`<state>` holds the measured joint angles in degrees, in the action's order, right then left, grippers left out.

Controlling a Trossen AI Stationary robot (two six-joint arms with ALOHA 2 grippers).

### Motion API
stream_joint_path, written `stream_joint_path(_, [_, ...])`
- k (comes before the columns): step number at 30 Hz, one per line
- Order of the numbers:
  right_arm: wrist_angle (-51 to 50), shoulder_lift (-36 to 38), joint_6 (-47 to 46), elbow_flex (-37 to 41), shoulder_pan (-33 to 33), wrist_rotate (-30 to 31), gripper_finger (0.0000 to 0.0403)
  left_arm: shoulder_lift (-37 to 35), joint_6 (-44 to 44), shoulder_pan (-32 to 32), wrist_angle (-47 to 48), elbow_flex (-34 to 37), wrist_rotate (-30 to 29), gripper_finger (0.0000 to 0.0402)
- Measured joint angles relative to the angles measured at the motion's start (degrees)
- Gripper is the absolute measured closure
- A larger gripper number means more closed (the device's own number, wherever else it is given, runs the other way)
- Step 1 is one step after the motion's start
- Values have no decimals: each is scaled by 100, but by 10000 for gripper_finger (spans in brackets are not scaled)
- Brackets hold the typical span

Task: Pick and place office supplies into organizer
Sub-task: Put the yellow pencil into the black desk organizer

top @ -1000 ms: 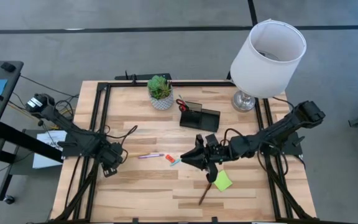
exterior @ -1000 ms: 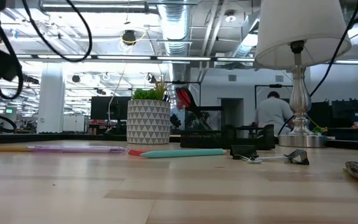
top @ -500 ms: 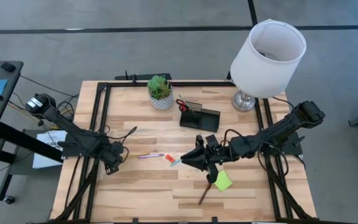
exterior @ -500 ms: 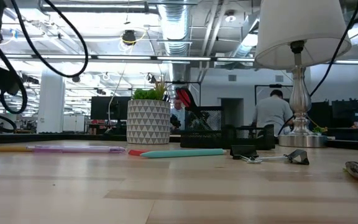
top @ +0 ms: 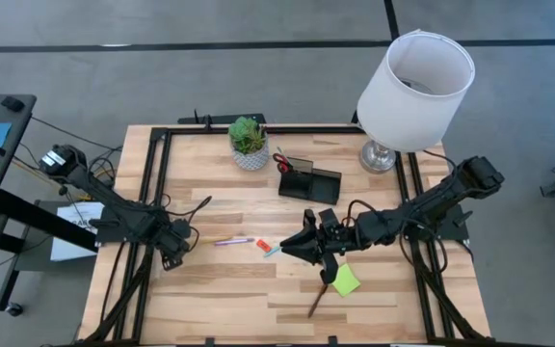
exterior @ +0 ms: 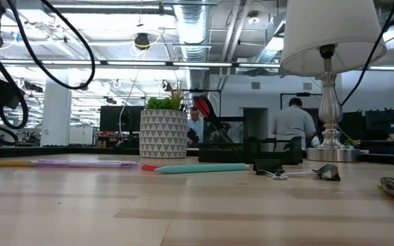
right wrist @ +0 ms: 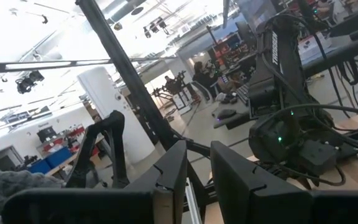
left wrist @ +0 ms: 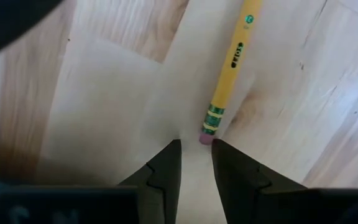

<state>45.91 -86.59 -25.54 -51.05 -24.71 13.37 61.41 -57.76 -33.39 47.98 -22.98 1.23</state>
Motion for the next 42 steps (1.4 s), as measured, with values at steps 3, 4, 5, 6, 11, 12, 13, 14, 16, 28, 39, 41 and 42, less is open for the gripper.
stream_joint_path(3, [0,0,0,0,0,0,335,0,218,0,-16,2,-4,317])
stream_joint_path(4, [0,0,0,0,0,0,335,2,333,0,-21,4,-10,317])
stream_joint_path(5, [0,0,0,0,0,0,335,2,442,0,-27,4,-18,317])
stream_joint_path(6, [0,0,1,0,0,0,335,2,537,0,-34,4,-27,317])
stream_joint_path(11, [0,0,0,0,2,0,335,4,719,0,-54,6,-42,317])
stream_joint_path(12, [0,0,0,0,2,0,335,4,722,0,-56,6,-44,317])
stream_joint_path(13, [0,1,1,0,0,0,335,4,724,0,-56,6,-42,317])
stream_joint_path(14, [0,0,0,0,-1,0,335,4,726,0,-58,6,-42,317])
stream_joint_path(16, [0,2,0,0,-2,0,335,6,783,0,-60,8,-42,317])
stream_joint_path(28, [0,2,0,0,2,0,335,20,1174,0,-128,-162,-601,317])
stream_joint_path(39, [0,2,0,0,2,-1,335,17,1170,0,152,-164,-260,317])
stream_joint_path(41, [-1,2,0,0,2,-2,335,17,1161,0,248,-164,-260,317])
stream_joint_path(42, [-2,2,0,0,2,-2,335,17,1159,0,278,-164,-262,317])
